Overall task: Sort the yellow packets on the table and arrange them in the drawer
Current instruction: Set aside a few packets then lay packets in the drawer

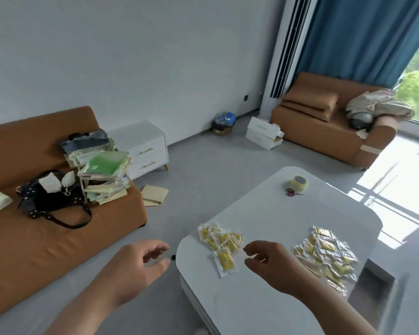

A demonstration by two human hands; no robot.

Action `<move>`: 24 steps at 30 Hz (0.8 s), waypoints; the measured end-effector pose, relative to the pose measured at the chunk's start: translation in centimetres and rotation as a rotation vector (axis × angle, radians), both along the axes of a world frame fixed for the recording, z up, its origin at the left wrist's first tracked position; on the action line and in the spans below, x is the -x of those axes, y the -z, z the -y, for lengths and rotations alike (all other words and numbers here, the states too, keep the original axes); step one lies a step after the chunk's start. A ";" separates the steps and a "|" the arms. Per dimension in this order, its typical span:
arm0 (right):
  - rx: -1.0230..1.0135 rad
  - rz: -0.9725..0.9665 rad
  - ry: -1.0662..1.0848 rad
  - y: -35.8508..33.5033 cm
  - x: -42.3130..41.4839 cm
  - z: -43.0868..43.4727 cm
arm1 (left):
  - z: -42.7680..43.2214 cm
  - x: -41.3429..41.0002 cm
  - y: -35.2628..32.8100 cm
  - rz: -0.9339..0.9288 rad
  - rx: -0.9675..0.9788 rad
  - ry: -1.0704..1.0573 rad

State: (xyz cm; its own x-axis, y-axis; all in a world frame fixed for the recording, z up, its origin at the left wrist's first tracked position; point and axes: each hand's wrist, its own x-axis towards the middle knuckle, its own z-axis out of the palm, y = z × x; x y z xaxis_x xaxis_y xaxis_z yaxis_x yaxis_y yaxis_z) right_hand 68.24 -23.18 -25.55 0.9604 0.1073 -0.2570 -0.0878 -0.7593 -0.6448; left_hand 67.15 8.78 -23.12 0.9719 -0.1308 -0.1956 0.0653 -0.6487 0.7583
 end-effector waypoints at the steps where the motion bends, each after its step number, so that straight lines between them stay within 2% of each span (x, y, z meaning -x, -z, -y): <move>1: -0.011 -0.013 0.029 1.0 -1.4 0.0 | 0.3 -2.2 0.3 -0.004 -0.011 0.030; 7: -0.079 -0.133 0.176 5.4 -10.2 -0.3 | 0.3 -14.6 1.4 -0.075 -0.106 0.171; 13: -0.095 -0.198 0.278 6.6 -17.2 -0.3 | 0.8 -24.8 2.7 -0.115 -0.100 0.246; 18: -0.168 -0.212 0.461 8.0 -20.0 -0.9 | 2.6 -32.2 5.3 -0.185 -0.123 0.415; 24: -0.137 -0.289 0.639 12.3 -21.4 -3.0 | 4.5 -41.4 10.4 -0.234 -0.151 0.631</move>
State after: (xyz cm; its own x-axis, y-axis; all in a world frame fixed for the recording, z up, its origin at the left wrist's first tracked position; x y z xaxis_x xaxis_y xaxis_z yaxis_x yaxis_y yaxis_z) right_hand 89.69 -20.15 -37.84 0.7418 -0.4044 -0.5350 -0.6701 -0.4162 -0.6145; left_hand 108.58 4.32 -33.49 0.6489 -0.6122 -0.4519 -0.2081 -0.7140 0.6685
